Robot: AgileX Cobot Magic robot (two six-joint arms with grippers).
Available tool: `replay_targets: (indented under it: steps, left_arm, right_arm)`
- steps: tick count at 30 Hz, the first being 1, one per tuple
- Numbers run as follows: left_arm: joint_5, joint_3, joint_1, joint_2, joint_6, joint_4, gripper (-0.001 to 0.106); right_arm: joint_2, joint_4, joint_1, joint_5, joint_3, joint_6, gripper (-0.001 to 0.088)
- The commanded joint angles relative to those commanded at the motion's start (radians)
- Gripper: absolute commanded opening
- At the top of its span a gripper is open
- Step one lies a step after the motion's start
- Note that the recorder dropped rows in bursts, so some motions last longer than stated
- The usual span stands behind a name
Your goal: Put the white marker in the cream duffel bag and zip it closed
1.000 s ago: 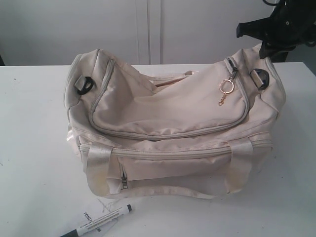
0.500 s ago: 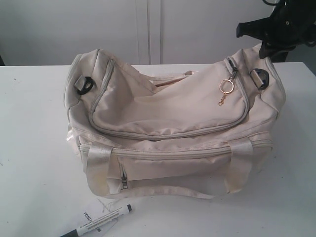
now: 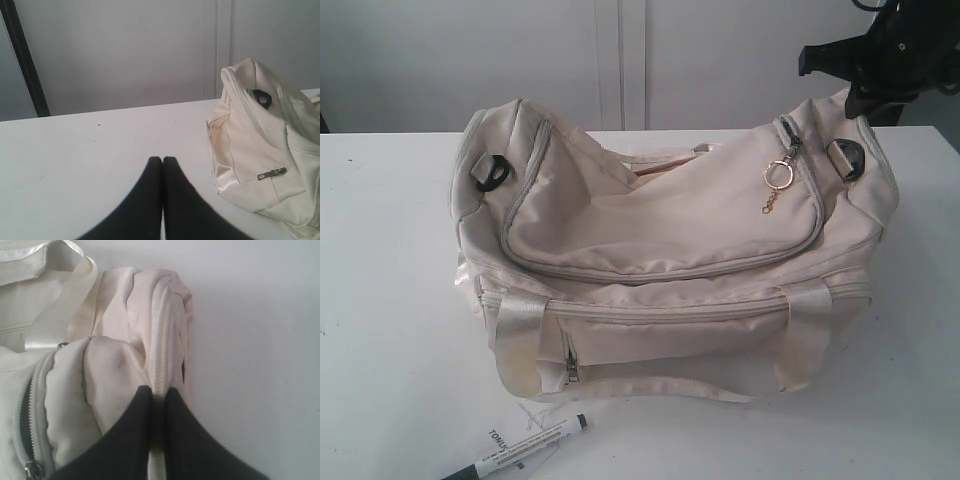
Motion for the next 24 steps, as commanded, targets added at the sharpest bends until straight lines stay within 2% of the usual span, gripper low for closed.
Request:
replay_targets:
  steps: [9, 15, 24]
  left_arm:
    - [0.007, -0.147, 0.000, 0.255, 0.032, 0.000, 0.000]
    - [0.082, -0.223, 0.000, 0.362, 0.037, 0.000, 0.000]
    - [0.107, -0.299, 0.000, 0.488, 0.041, 0.000, 0.000]
  right_arm:
    - [0.000, 0.000, 0.000, 0.000, 0.000, 0.000, 0.0000]
    - [0.000, 0.000, 0.000, 0.000, 0.000, 0.000, 0.0000]
    - [0.000, 0.000, 0.000, 0.000, 0.000, 0.000, 0.0000]
